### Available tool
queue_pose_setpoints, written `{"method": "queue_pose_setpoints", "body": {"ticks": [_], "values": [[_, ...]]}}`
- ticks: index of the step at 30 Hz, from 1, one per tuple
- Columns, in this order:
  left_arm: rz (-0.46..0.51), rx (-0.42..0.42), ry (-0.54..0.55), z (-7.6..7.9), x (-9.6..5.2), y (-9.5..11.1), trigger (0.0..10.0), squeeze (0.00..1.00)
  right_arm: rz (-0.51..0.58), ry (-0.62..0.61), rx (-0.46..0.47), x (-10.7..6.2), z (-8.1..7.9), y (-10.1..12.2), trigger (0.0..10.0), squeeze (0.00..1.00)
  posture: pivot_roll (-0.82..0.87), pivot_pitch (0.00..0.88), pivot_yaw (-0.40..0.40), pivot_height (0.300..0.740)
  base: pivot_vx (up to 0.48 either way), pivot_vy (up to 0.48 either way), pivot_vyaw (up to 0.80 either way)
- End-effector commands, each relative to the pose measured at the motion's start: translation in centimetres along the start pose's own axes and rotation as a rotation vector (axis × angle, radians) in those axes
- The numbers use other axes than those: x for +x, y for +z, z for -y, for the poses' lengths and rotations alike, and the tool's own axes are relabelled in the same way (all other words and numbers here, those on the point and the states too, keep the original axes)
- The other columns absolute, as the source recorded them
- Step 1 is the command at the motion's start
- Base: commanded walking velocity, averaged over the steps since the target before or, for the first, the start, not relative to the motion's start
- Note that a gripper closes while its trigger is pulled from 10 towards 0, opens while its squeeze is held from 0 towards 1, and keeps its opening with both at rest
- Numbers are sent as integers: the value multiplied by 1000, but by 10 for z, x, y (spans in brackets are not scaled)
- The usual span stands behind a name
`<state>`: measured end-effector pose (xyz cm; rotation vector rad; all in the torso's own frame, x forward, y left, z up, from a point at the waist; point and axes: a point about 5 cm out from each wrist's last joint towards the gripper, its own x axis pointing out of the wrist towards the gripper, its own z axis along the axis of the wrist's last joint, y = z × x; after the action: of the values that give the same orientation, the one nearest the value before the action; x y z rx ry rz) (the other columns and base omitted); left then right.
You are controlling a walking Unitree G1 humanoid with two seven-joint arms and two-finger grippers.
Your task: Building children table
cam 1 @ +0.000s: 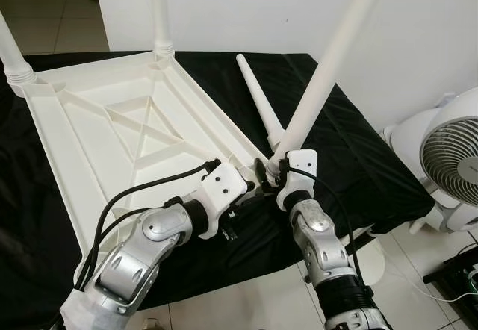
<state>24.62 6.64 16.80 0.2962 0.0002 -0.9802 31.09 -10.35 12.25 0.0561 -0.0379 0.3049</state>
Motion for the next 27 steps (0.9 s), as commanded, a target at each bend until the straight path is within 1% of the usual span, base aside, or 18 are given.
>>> {"method": "queue_pose_setpoints", "body": {"ticks": [1, 2, 3, 5, 6, 7, 8, 9, 11, 15, 17, 18, 20, 21, 22, 26, 27], "values": [[-10, -12, -22, 4, 0, -2, 10000, 0, 20, 66, 10, -4, 2, 4, 10000, 1000, 96, 39, -127, 740, 0, 0, 0], [-9, -14, -21, 4, 0, -2, 10000, 0, 34, 87, 2, -7, 6, 6, 10000, 1000, 96, 39, -127, 740, 0, 0, 0], [-9, -14, -21, 4, 0, -2, 10000, 0, 34, 87, 2, -7, 6, 6, 10000, 1000, 96, 39, -127, 740, 0, 0, 0], [-9, -14, -19, 4, 0, -2, 10000, 0, 37, 107, -52, -10, 23, 9, 10000, 1000, 96, 40, -130, 740, 0, 0, 0], [-9, -14, -19, 4, 0, -2, 10000, 0, 37, 107, -52, -10, 23, 9, 10000, 1000, 96, 40, -130, 740, 0, 0, 0], [-10, -13, -18, 4, 0, -2, 10000, 0, 36, 117, -82, -11, 32, 11, 10000, 1000, 96, 40, -130, 740, 0, 0, 0], [-12, -13, -16, 3, -1, -2, 10000, 0, 25, 147, -104, -12, 41, 11, 10000, 212, 93, 42, -129, 740, 0, 0, 0], [-15, -11, -13, 2, -2, -3, 10000, 0, 16, 188, -121, -12, 49, 12, 10000, 0, 92, 42, -128, 740, 0, 0, 0], [-19, -9, -10, 0, -3, -3, 10000, 0, -2, 240, -146, -12, 57, 13, 10000, 0, 89, 43, -127, 740, 0, 0, 0], [-20, -8, -8, -1, -2, -4, 10000, 0, -13, 281, -164, -11, 61, 13, 10000, 0, 89, 44, -123, 740, 0, 0, 0], [-18, -7, -6, -2, -2, -3, 10000, 0, -25, 347, -169, -7, 63, 12, 10000, 0, 91, 42, -121, 740, 0, 0, 0], [-17, -6, -4, -2, -2, -3, 10000, 0, -34, 380, -157, -5, 64, 11, 10000, 0, 94, 40, -123, 740, 0, 0, 0], [-17, -6, -4, -3, -2, -2, 10000, 0, -39, 399, -148, -4, 64, 11, 10000, 0, 94, 40, -123, 740, 0, 0, 0], [-15, -3, -3, -3, -1, -2, 10000, 0, -54, 439, -149, 1, 62, 10, 10000, 0, 95, 37, -122, 740, 0, 0, 0], [-15, -3, -3, -3, -1, -2, 10000, 0, -54, 439, -149, 1, 62, 10, 10000, 0, 95, 37, -122, 740, 0, 0, 0], [-11, -2, -1, -4, 0, -1, 10000, 0, -73, 491, -169, 11, 55, 7, 10000, 0, 99, 36, -120, 740, 0, 0, 0], [-11, -2, -1, -4, 0, -1, 10000, 0, -73, 491, -169, 11, 55, 7, 10000, 0, 99, 36, -120, 740, 0, 0, 0]]}}
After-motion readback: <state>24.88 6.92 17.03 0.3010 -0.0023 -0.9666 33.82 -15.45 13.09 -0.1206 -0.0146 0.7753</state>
